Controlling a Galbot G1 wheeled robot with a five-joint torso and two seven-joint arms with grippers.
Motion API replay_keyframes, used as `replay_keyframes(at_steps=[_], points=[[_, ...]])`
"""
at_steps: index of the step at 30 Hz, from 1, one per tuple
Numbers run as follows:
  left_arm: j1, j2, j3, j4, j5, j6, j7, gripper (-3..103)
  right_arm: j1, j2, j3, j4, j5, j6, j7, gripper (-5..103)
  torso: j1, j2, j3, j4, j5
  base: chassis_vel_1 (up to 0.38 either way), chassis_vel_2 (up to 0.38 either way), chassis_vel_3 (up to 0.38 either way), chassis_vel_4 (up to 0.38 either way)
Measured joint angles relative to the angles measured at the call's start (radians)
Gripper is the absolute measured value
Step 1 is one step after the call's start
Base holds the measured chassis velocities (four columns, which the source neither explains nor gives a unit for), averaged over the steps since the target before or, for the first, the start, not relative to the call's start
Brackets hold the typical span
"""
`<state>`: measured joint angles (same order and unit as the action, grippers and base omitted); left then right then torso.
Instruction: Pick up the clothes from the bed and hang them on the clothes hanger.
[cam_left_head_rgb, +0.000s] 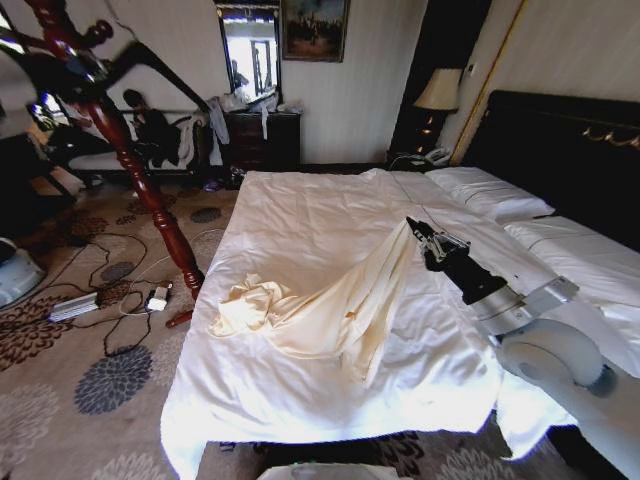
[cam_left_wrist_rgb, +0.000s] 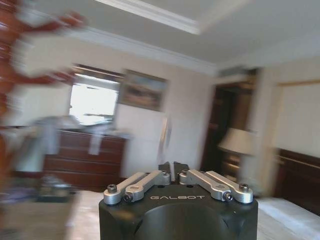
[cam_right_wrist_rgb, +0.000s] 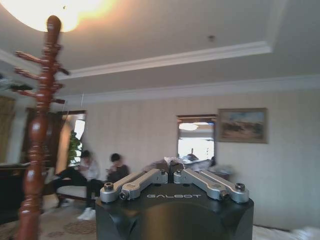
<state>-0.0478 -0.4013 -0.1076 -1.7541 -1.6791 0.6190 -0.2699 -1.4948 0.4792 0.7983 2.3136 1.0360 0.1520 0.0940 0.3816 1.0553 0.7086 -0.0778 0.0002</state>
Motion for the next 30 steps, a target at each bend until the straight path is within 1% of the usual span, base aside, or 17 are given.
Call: replay_keyframes(at_steps=[2, 4, 6, 7, 8, 10, 12, 13, 17, 19, 21, 23, 24, 25, 28, 29, 30], points=[[0.080, 0.007, -0.007, -0.077, -0.009, -0.047, 0.069, 0, -0.006, 0.016, 0.007, 0.002, 0.010, -0.011, 0.041, 0, 0.000, 0.000, 0.000, -0.0003, -0.0006, 0.000, 0.000, 0.000, 0.000], [0.116, 0.003, -0.002, -0.118, -0.032, -0.067, 0.076, 0, -0.010, 0.026, 0.013, 0.005, 0.015, -0.015, 0.066, 0, 0.000, 0.000, 0.000, -0.0001, 0.0001, 0.000, 0.000, 0.000, 0.000], [0.176, -0.021, 0.037, -0.173, -0.045, -0.085, 0.044, 0, -0.014, 0.043, 0.015, 0.005, 0.015, -0.021, 0.089, 0, 0.000, 0.000, 0.000, -0.0004, 0.0004, 0.000, 0.000, 0.000, 0.000], [0.214, -0.045, 0.065, -0.193, -0.015, -0.093, 0.008, 0, -0.013, 0.050, 0.011, 0.002, 0.011, -0.023, 0.092, 0, 0.000, 0.000, 0.000, -0.0005, 0.0004, 0.000, 0.000, 0.000, 0.000], [0.214, -0.045, 0.065, -0.193, -0.015, -0.093, 0.008, 0, -0.013, 0.050, 0.011, 0.002, 0.011, -0.023, 0.092, 0, 0.000, 0.000, 0.000, -0.0005, 0.0004, 0.000, 0.000, 0.000, 0.000], [0.318, -0.097, 0.107, -0.226, 0.082, -0.098, -0.041, 0, -0.018, 0.070, -0.001, -0.003, -0.004, -0.026, 0.093, 0, 0.000, 0.000, 0.000, -0.0008, -0.0005, 0.000, 0.000, 0.000, 0.000], [0.419, -0.122, 0.113, -0.247, 0.145, -0.069, -0.080, 0, -0.043, 0.080, -0.001, -0.004, -0.016, -0.027, 0.092, 0, 0.001, 0.000, 0.000, -0.0008, -0.0003, 0.000, 0.000, 0.000, 0.000], [0.419, -0.122, 0.113, -0.247, 0.145, -0.069, -0.080, 0, -0.043, 0.080, -0.001, -0.004, -0.016, -0.027, 0.092, 0, 0.001, 0.000, 0.000, -0.0008, -0.0003, 0.000, 0.000, 0.000, 0.000], [0.605, -0.128, 0.112, -0.243, 0.320, -0.028, -0.107, -3, -0.073, 0.099, 0.006, -0.013, -0.037, -0.019, 0.088, 0, 0.000, 0.000, 0.000, 0.0006, -0.0005, 0.000, 0.000, 0.000, 0.000], [0.623, -0.131, 0.115, -0.245, 0.344, -0.024, -0.114, -3, -0.071, 0.104, 0.002, -0.014, -0.037, -0.019, 0.088, 0, 0.000, 0.000, 0.000, 0.0008, -0.0005, 0.000, 0.000, 0.000, 0.000], [0.646, -0.143, 0.134, -0.264, 0.391, -0.016, -0.129, 7, -0.065, 0.114, -0.005, -0.014, -0.039, -0.019, 0.088, 0, 0.000, 0.000, 0.000, 0.0003, -0.0001, 0.000, 0.000, 0.000, 0.000], [0.660, -0.157, 0.187, -0.288, 0.475, -0.009, -0.152, 18, -0.065, 0.123, -0.008, -0.012, -0.043, -0.019, 0.088, 0, 0.000, 0.000, 0.000, -0.0008, 0.0006, 0.000, 0.000, 0.000, 0.000], [0.660, -0.157, 0.187, -0.288, 0.475, -0.009, -0.152, 18, -0.065, 0.123, -0.008, -0.012, -0.043, -0.019, 0.088, 0, 0.000, 0.000, 0.000, -0.0008, 0.0006, 0.000, 0.000, 0.000, 0.000], [0.669, -0.163, 0.219, -0.295, 0.539, -0.006, -0.162, 18, -0.067, 0.127, -0.008, -0.011, -0.045, -0.019, 0.088, 0, 0.000, 0.000, 0.000, -0.0008, 0.0003, 0.000, 0.000, 0.000, 0.000], [0.710, -0.184, 0.348, -0.299, 0.791, 0.002, -0.204, 34, -0.071, 0.140, -0.008, -0.012, -0.051, -0.019, 0.087, 0, 0.000, 0.000, 0.000, 0.0000, -0.0002, 0.000, 0.000, 0.000, 0.000], [0.710, -0.184, 0.348, -0.299, 0.791, 0.002, -0.204, 34, -0.071, 0.140, -0.008, -0.012, -0.051, -0.019, 0.087, 0, 0.000, 0.000, 0.000, 0.0000, -0.0002, 0.000, 0.000, 0.000, 0.000], [0.728, -0.193, 0.383, -0.295, 0.867, 0.004, -0.223, 40, -0.071, 0.144, -0.009, -0.014, -0.052, -0.019, 0.087, 0, 0.000, 0.000, 0.000, 0.0000, -0.0003, 0.000, 0.000, 0.000, 0.000]])
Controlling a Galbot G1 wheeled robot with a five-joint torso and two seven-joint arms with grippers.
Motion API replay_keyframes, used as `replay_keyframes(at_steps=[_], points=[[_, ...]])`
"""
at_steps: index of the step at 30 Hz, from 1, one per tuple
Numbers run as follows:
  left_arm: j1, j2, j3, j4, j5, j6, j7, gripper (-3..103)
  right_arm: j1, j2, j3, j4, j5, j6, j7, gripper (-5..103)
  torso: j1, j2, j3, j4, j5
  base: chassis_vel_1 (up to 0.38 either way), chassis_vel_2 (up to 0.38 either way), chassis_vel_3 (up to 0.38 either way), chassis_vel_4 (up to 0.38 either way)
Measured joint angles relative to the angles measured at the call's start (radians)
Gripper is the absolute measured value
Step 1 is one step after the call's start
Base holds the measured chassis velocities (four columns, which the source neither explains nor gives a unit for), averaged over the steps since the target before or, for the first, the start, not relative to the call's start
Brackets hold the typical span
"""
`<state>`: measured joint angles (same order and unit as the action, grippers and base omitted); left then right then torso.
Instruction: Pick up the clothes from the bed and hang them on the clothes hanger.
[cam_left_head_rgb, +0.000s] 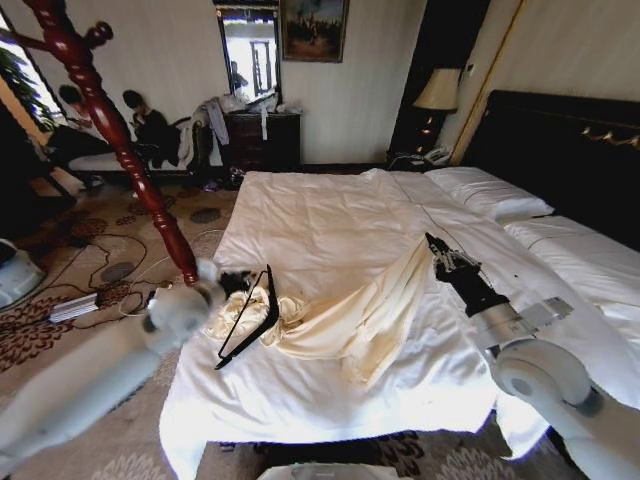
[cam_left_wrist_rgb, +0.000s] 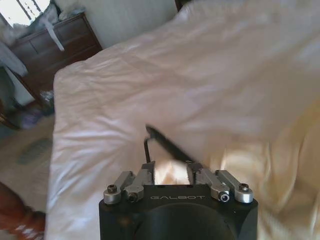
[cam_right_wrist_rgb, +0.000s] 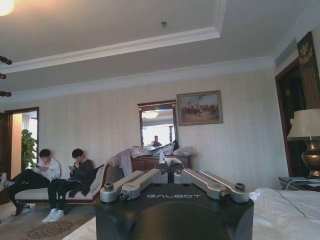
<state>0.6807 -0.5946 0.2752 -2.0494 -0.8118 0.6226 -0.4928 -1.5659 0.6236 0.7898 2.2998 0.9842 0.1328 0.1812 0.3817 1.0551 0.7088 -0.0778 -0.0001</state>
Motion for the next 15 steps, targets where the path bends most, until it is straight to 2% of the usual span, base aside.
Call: replay_keyframes(at_steps=[3, 4, 7, 8, 9, 11, 13, 14, 15], points=[[0.037, -0.025, 0.087, 0.017, 0.203, 0.017, -0.113, 51, 0.001, 0.008, -0.004, -0.005, -0.003, 0.000, 0.000, 0, 0.000, 0.000, 0.000, -0.0001, 0.0000, 0.000, 0.000, 0.000, 0.000], [0.037, -0.025, 0.087, 0.017, 0.203, 0.017, -0.113, 51, 0.001, 0.008, -0.004, -0.005, -0.003, 0.000, 0.000, 0, 0.000, 0.000, 0.000, -0.0001, 0.0000, 0.000, 0.000, 0.000, 0.000], [0.074, -0.040, 0.128, 0.024, 0.313, 0.054, -0.235, 66, 0.002, 0.011, -0.005, -0.011, -0.005, 0.000, 0.000, 0, 0.000, 0.000, 0.000, -0.0002, 0.0000, 0.000, 0.000, 0.000, 0.000], [0.093, -0.042, 0.137, 0.023, 0.336, 0.070, -0.270, 66, 0.002, 0.012, -0.005, -0.013, -0.005, 0.000, 0.000, 0, 0.000, 0.000, 0.000, -0.0002, 0.0001, 0.000, 0.000, 0.000, 0.000], [0.093, -0.042, 0.137, 0.023, 0.336, 0.070, -0.270, 66, 0.002, 0.012, -0.005, -0.013, -0.005, 0.000, 0.000, 0, 0.000, 0.000, 0.000, -0.0002, 0.0001, 0.000, 0.000, 0.000, 0.000], [0.128, -0.045, 0.161, 0.024, 0.380, 0.087, -0.332, 77, 0.009, 0.016, -0.010, -0.019, -0.005, 0.000, 0.000, 0, 0.000, 0.000, 0.000, 0.0001, 0.0000, 0.000, 0.000, 0.000, 0.000], [0.154, -0.050, 0.176, 0.025, 0.403, 0.090, -0.353, 88, 0.016, 0.020, -0.019, -0.025, -0.005, 0.000, 0.000, 0, 0.000, 0.000, 0.000, 0.0000, 0.0001, 0.000, 0.000, 0.000, 0.000], [0.154, -0.050, 0.176, 0.025, 0.403, 0.090, -0.353, 88, 0.016, 0.020, -0.019, -0.025, -0.005, 0.000, 0.000, 0, 0.000, 0.000, 0.000, 0.0000, 0.0001, 0.000, 0.000, 0.000, 0.000], [0.168, -0.055, 0.182, 0.022, 0.411, 0.091, -0.360, 93, 0.020, 0.022, -0.024, -0.028, -0.006, 0.000, 0.000, 0, 0.000, 0.000, 0.000, 0.0000, 0.0001, 0.000, 0.000, 0.000, 0.000]])
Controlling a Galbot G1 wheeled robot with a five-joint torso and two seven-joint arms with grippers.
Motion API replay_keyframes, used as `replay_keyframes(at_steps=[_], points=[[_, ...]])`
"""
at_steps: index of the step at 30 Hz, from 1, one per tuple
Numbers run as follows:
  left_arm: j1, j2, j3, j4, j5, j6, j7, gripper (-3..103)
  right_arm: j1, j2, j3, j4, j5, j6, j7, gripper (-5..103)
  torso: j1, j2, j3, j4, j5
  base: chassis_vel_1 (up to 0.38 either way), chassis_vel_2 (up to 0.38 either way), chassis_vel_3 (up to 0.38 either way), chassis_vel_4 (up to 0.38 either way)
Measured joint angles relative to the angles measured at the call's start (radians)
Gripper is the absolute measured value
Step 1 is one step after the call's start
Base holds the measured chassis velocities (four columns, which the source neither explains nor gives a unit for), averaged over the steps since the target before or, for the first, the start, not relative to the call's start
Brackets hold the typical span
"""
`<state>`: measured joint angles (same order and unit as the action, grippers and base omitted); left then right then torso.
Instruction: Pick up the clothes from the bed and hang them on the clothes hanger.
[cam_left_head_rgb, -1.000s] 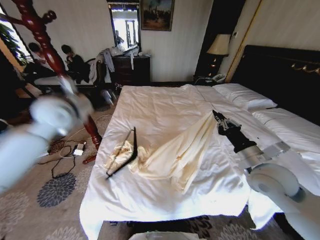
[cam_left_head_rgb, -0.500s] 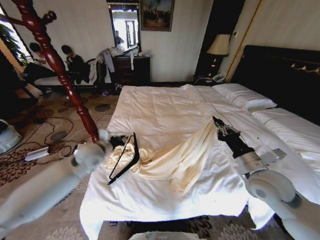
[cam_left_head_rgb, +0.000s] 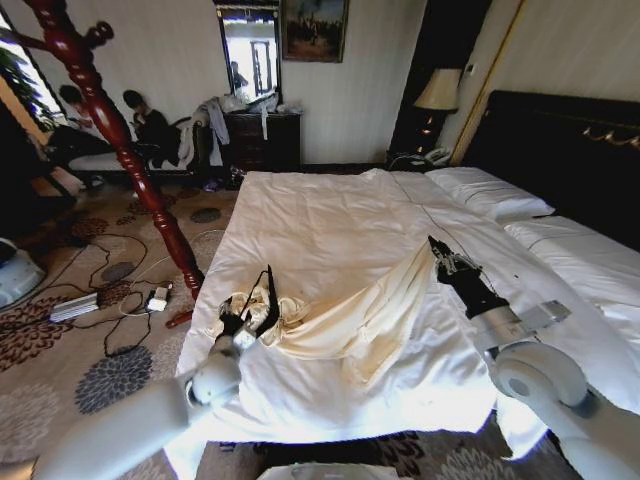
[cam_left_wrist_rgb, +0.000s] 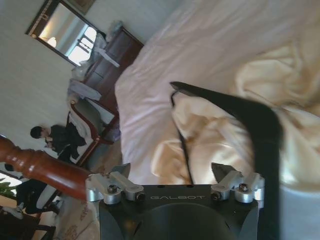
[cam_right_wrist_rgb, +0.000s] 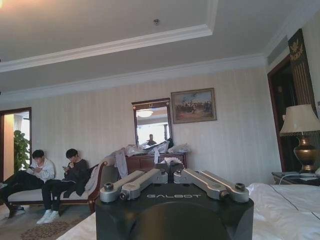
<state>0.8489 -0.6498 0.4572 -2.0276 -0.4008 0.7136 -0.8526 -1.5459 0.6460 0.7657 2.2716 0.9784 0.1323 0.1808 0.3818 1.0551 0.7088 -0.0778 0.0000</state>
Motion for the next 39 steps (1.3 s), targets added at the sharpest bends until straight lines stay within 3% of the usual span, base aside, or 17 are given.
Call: replay_keyframes(at_steps=[2, 8, 18, 21, 23, 25, 30, 34, 38, 39], points=[[0.020, -0.005, 0.004, -0.012, 0.025, 0.001, -0.003, 99, 0.003, 0.002, -0.007, -0.005, -0.001, 0.000, 0.000, 0, 0.000, 0.000, 0.000, -0.0002, 0.0001, 0.000, 0.000, 0.000, 0.000], [0.087, -0.011, 0.015, -0.029, 0.082, 0.010, -0.001, 100, 0.007, 0.001, -0.010, -0.012, -0.002, 0.000, 0.000, 0, 0.000, 0.000, 0.000, 0.0000, 0.0000, 0.000, 0.000, 0.000, 0.000], [0.111, -0.046, 0.040, 0.029, 0.088, 0.017, -0.023, 100, 0.002, 0.002, -0.006, -0.014, 0.000, 0.001, 0.001, 0, 0.000, 0.000, 0.000, 0.0000, 0.0000, 0.000, 0.000, 0.000, 0.000], [0.090, -0.081, 0.054, 0.070, 0.077, 0.010, -0.054, 103, -0.001, 0.003, -0.005, -0.014, -0.001, 0.002, 0.001, 0, 0.000, 0.000, 0.000, -0.0002, 0.0000, 0.000, 0.000, 0.000, 0.000], [0.078, -0.097, 0.060, 0.099, 0.079, 0.011, -0.084, 96, -0.002, 0.002, -0.001, -0.013, 0.000, 0.003, 0.002, 0, 0.000, 0.000, 0.000, -0.0003, 0.0000, 0.000, 0.000, 0.000, 0.000], [0.074, -0.103, 0.060, 0.112, 0.084, 0.012, -0.094, 96, -0.003, 0.002, 0.001, -0.012, 0.000, 0.004, 0.002, 0, 0.000, 0.000, 0.000, -0.0003, -0.0001, 0.000, 0.000, 0.000, 0.000], [0.069, -0.109, 0.063, 0.129, 0.093, 0.017, -0.099, 74, -0.005, 0.000, 0.005, -0.012, 0.002, 0.006, 0.003, 0, 0.000, 0.000, 0.000, -0.0001, 0.0000, 0.000, 0.000, 0.000, 0.000], [0.067, -0.104, 0.059, 0.129, 0.121, 0.000, -0.072, 64, -0.002, -0.002, 0.005, -0.013, 0.003, 0.007, 0.003, 0, 0.000, 0.000, 0.000, -0.0001, -0.0001, 0.000, 0.000, 0.000, 0.000], [0.074, -0.086, 0.029, 0.123, 0.158, -0.058, -0.007, 42, 0.001, -0.005, 0.003, -0.018, 0.003, 0.008, 0.003, 0, 0.000, 0.000, 0.000, 0.0000, 0.0000, 0.000, 0.000, 0.000, 0.000], [0.074, -0.086, 0.029, 0.123, 0.158, -0.058, -0.007, 42, 0.001, -0.005, 0.003, -0.018, 0.003, 0.008, 0.003, 0, 0.000, 0.000, 0.000, 0.0000, 0.0000, 0.000, 0.000, 0.000, 0.000]])
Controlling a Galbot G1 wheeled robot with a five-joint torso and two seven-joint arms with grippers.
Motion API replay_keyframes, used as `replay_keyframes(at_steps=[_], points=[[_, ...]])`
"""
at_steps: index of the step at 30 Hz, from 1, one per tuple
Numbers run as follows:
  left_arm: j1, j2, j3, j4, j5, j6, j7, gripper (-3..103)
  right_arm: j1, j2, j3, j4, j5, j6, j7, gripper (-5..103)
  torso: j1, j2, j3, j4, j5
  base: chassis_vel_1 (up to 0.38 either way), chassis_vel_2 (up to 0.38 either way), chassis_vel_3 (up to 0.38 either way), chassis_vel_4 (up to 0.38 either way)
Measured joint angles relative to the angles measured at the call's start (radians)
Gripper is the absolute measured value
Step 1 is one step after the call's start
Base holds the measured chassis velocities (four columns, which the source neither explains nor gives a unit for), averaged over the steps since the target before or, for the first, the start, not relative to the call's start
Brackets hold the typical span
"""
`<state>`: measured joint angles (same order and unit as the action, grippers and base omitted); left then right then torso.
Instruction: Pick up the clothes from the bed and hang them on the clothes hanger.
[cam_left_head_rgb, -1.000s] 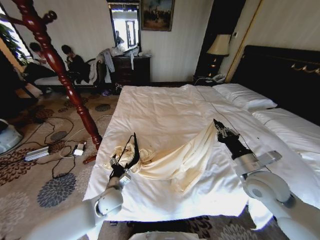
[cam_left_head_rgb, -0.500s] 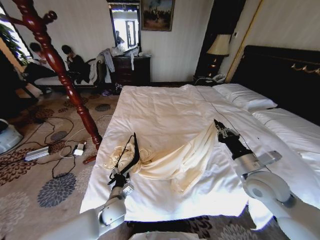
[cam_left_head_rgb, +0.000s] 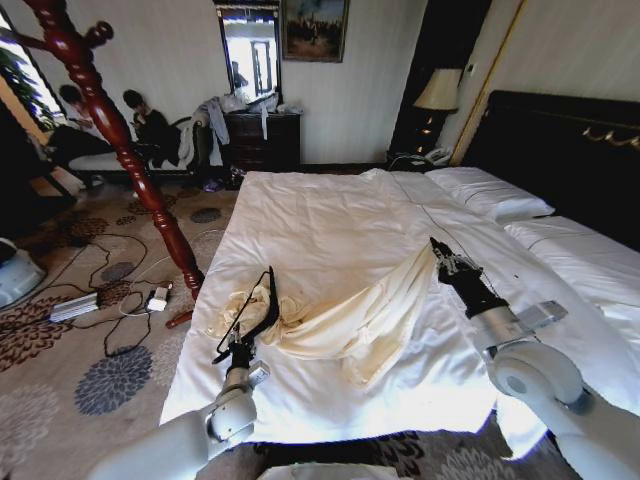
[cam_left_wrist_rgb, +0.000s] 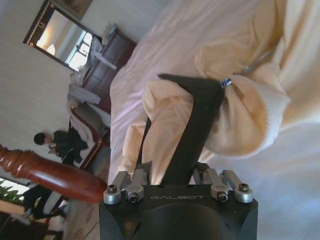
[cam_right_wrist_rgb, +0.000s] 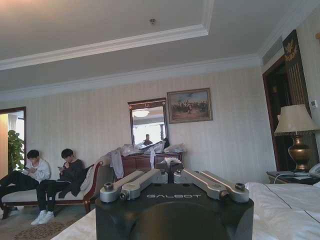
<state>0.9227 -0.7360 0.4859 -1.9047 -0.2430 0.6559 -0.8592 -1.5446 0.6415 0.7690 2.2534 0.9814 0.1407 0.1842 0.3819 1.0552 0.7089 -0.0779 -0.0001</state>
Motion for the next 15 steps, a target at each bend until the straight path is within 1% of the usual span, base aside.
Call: replay_keyframes(at_steps=[1, 2, 4, 5, 6, 7, 9, 12, 14, 15], points=[[0.003, 0.007, -0.010, -0.002, 0.007, -0.018, 0.017, 36, 0.000, -0.001, -0.001, -0.001, 0.000, 0.000, 0.000, 0, 0.000, 0.000, 0.000, -0.0001, 0.0000, 0.000, 0.000, 0.000, 0.000], [0.005, 0.013, -0.020, -0.007, 0.010, -0.029, 0.028, 36, 0.001, -0.002, -0.001, -0.001, 0.000, 0.001, 0.000, 0, 0.000, 0.000, 0.000, -0.0001, 0.0000, 0.000, 0.000, 0.000, 0.000], [0.012, 0.022, -0.039, -0.018, 0.008, -0.041, 0.039, 26, 0.004, -0.005, -0.001, -0.001, 0.001, 0.001, 0.001, 0, 0.000, 0.000, 0.000, -0.0001, 0.0000, 0.000, 0.000, 0.000, 0.000], [0.012, 0.022, -0.039, -0.018, 0.008, -0.041, 0.039, 26, 0.004, -0.005, -0.001, -0.001, 0.001, 0.001, 0.001, 0, 0.000, 0.000, 0.000, -0.0001, 0.0000, 0.000, 0.000, 0.000, 0.000], [0.015, 0.028, -0.051, -0.024, 0.008, -0.050, 0.046, 20, 0.006, -0.007, -0.001, -0.001, 0.002, 0.001, 0.001, 0, 0.000, 0.000, 0.000, -0.0001, 0.0000, 0.000, 0.000, 0.000, 0.000], [0.018, 0.033, -0.060, -0.028, 0.008, -0.057, 0.052, 18, 0.007, -0.009, -0.001, -0.001, 0.002, 0.001, 0.001, 0, 0.000, 0.000, 0.000, -0.0001, 0.0000, 0.000, 0.000, 0.000, 0.000], [0.023, 0.038, -0.072, -0.033, 0.010, -0.066, 0.061, 18, 0.007, -0.010, -0.001, -0.001, 0.002, 0.001, 0.002, 0, 0.000, 0.000, 0.000, 0.0000, -0.0001, 0.000, 0.000, 0.000, 0.000], [0.045, 0.053, -0.130, -0.058, 0.020, -0.117, 0.092, 18, 0.008, -0.013, -0.001, -0.001, 0.003, 0.001, 0.002, 0, 0.000, 0.000, 0.000, 0.0001, -0.0001, 0.000, 0.000, 0.000, 0.000], [0.060, 0.068, -0.192, -0.087, 0.023, -0.158, 0.114, 18, 0.008, -0.015, -0.001, -0.001, 0.003, 0.003, 0.002, 0, 0.000, 0.000, 0.000, -0.0001, -0.0002, 0.000, 0.000, 0.000, 0.000], [0.060, 0.068, -0.192, -0.087, 0.023, -0.158, 0.114, 18, 0.008, -0.015, -0.001, -0.001, 0.003, 0.003, 0.002, 0, 0.000, 0.000, 0.000, -0.0001, -0.0002, 0.000, 0.000, 0.000, 0.000]])
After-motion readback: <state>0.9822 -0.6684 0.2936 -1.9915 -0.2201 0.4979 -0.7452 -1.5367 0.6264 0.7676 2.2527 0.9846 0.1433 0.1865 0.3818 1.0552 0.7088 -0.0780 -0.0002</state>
